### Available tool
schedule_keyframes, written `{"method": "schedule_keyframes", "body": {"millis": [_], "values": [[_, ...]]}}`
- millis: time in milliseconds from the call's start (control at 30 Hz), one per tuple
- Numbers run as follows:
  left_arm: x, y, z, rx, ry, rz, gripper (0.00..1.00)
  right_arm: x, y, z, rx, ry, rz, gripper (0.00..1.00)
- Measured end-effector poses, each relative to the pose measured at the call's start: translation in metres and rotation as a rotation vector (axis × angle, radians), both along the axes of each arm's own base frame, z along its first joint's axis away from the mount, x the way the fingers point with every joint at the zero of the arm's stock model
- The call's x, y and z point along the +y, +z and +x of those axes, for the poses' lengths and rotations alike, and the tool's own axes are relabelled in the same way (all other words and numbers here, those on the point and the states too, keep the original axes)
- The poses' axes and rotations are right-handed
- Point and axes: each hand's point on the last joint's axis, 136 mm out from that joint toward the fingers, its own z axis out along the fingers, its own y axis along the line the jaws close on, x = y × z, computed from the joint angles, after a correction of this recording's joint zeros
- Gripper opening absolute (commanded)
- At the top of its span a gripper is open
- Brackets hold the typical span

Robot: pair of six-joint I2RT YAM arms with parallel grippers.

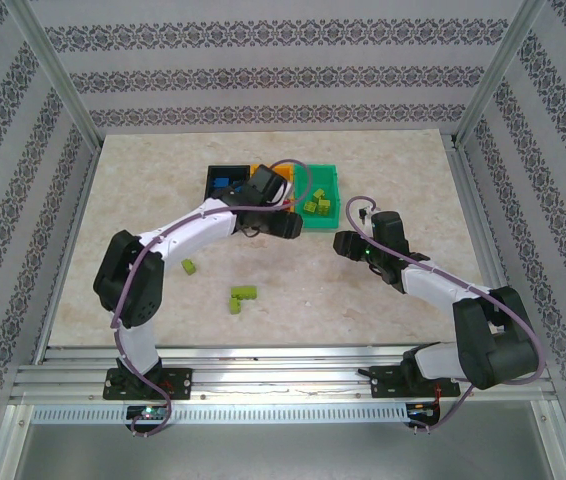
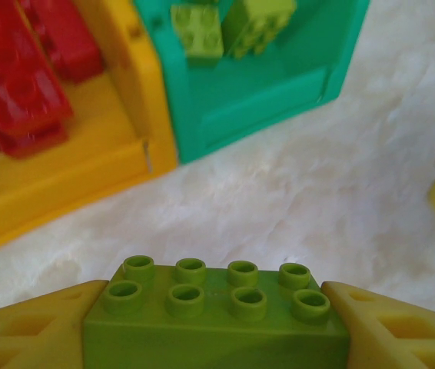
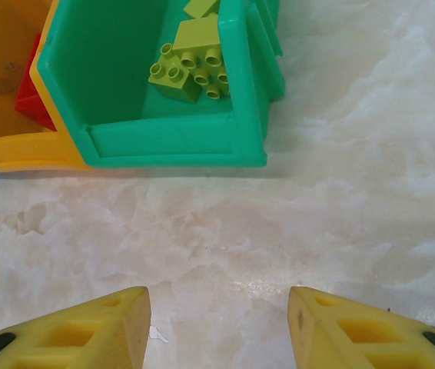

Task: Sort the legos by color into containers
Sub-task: Place the lego in the container.

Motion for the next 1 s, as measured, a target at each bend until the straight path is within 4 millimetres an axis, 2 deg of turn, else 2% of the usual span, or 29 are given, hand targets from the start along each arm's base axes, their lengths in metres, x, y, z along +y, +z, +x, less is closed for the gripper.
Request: {"method": "schedule_keyframes", "body": {"millis": [167, 367, 633, 900, 1000], "values": [[-0.016, 0.030, 0.028, -0.087, 0.009, -0.045, 0.68, 0.000, 0.000, 0.000, 0.000, -0.001, 0.000, 0.51], [-0.039, 0.039, 0.066, -0.147, 0.014, -0.062, 0.68, 0.000, 0.000, 0.000, 0.000, -0.001, 0.000, 0.51], [-0.060, 0.030, 0.104, -0.192, 0.030, -0.073, 0.71, -0.001, 0.000, 0.000, 0.000, -0.002, -0.001, 0.51], [-0.080, 0.004, 0.139, -0.218, 0.052, -0.077, 0.73, -0.001, -0.002, 0.000, 0.005, -0.002, -0.002, 0.51], [-0.085, -0.002, 0.151, -0.229, 0.073, -0.080, 0.79, -0.001, -0.004, 0.000, 0.010, -0.002, -0.004, 0.51]]}}
